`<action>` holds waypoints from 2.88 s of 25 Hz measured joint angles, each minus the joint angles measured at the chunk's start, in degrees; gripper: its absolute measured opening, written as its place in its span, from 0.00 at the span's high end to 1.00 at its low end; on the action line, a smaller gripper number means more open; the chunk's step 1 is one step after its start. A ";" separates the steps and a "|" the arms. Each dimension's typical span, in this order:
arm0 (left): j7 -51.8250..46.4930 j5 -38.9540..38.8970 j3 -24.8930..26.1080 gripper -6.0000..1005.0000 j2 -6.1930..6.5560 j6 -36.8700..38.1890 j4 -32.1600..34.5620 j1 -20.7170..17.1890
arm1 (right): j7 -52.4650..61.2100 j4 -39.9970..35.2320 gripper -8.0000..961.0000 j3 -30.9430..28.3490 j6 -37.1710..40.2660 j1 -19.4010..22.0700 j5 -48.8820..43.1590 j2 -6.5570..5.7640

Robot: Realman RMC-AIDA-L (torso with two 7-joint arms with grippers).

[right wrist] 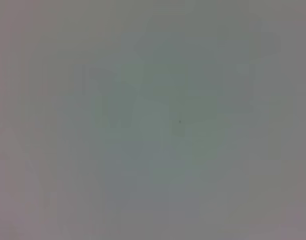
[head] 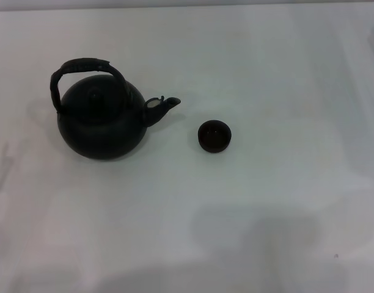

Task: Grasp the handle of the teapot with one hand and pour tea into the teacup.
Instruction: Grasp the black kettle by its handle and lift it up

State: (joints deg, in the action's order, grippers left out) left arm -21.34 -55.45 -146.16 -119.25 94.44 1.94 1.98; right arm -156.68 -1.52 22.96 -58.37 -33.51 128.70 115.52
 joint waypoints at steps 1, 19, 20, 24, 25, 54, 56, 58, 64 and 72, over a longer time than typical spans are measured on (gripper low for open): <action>-0.05 1.36 -0.01 0.13 -0.01 -0.07 0.00 0.21 | 0.28 -0.19 0.12 -0.01 0.37 -0.24 0.01 0.00; 0.11 13.24 0.00 0.13 0.31 -9.94 -0.52 11.78 | 7.10 -1.42 0.12 -0.20 0.17 2.65 0.06 -0.10; 0.11 13.61 0.00 0.13 0.35 -10.22 -0.61 12.12 | 7.54 -1.51 0.12 -0.21 0.00 2.78 0.06 -0.11; 0.27 14.22 0.00 0.13 0.35 -11.88 -0.64 12.83 | 7.72 -1.53 0.12 -0.21 -0.03 2.80 0.05 -0.12; 0.29 14.45 0.01 0.13 0.35 -12.37 -0.64 12.92 | 7.74 -1.54 0.12 -0.21 -0.03 2.80 0.05 -0.12; 5.50 11.93 0.62 0.13 -0.26 -19.61 5.85 14.02 | 7.97 -1.50 0.12 -0.06 0.27 2.83 -0.11 -0.12; 8.03 11.12 0.62 0.13 -0.32 -19.69 7.33 13.16 | 7.97 -1.50 0.12 -0.08 0.27 2.84 -0.11 -0.12; 8.73 11.05 0.61 0.13 -0.32 -19.73 8.01 12.64 | 7.98 -1.51 0.12 -0.09 0.27 2.84 -0.08 -0.12; 8.87 8.98 0.55 0.13 -0.48 -20.99 9.12 12.08 | 7.98 -1.56 0.12 -0.11 0.31 2.44 -0.06 -0.12; 9.00 8.12 0.38 0.13 -0.45 -24.76 11.65 12.73 | 7.98 -1.65 0.12 -0.09 0.39 2.31 -0.08 -0.12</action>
State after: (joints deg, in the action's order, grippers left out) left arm -12.34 -47.34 -145.78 -119.70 69.68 13.59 14.71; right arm -148.71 -3.17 22.86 -57.98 -31.20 128.62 115.40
